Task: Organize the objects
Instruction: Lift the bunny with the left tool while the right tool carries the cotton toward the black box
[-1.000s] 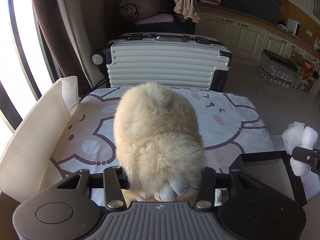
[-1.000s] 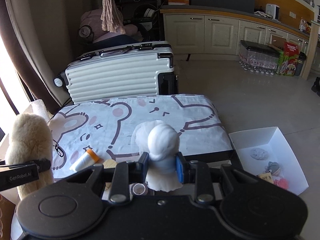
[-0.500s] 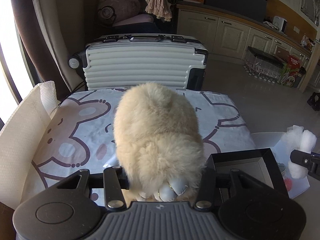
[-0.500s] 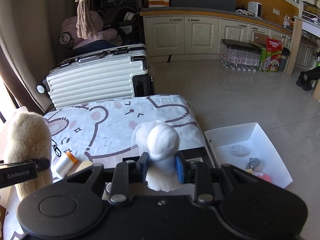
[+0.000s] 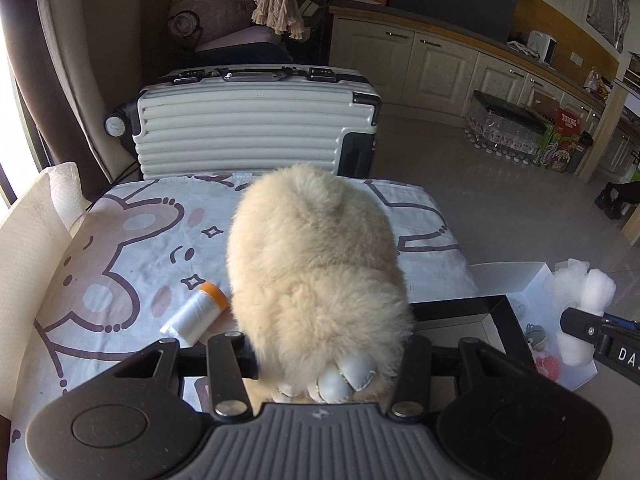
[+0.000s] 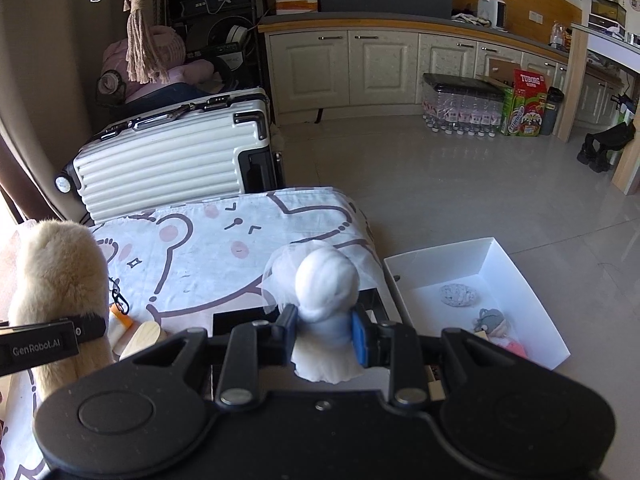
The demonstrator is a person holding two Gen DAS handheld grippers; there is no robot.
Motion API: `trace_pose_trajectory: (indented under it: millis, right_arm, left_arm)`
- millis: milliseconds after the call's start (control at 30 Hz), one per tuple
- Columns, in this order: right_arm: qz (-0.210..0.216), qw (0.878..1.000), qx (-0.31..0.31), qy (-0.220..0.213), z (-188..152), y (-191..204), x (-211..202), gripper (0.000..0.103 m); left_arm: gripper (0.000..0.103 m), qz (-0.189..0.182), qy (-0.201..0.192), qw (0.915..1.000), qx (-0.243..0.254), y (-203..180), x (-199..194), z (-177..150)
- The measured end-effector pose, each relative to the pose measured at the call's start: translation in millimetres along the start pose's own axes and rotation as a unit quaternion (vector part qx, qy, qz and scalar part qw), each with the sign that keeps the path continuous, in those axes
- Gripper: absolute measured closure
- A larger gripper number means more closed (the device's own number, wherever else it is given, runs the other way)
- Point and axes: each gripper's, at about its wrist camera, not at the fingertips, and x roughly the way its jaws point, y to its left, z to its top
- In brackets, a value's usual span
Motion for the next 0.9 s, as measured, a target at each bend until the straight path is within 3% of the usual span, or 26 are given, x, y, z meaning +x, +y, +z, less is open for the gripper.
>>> trace_pose_trajectory:
  millis: [367, 900]
  right_arm:
    - [-0.021, 1.000, 0.007, 0.010, -2.4, -23.7, 7.6, 0.074]
    - [-0.035, 0.998, 0.013, 0.059, -15.0, -53.5, 39.3, 0.074]
  left_arm:
    - [0.055, -0.046, 0.004, 0.9987, 0.019, -44.9, 8.8, -0.9]
    - [0.055, -0.093, 0.106, 0.9897, 0.021, -88.5, 66.3, -20.6]
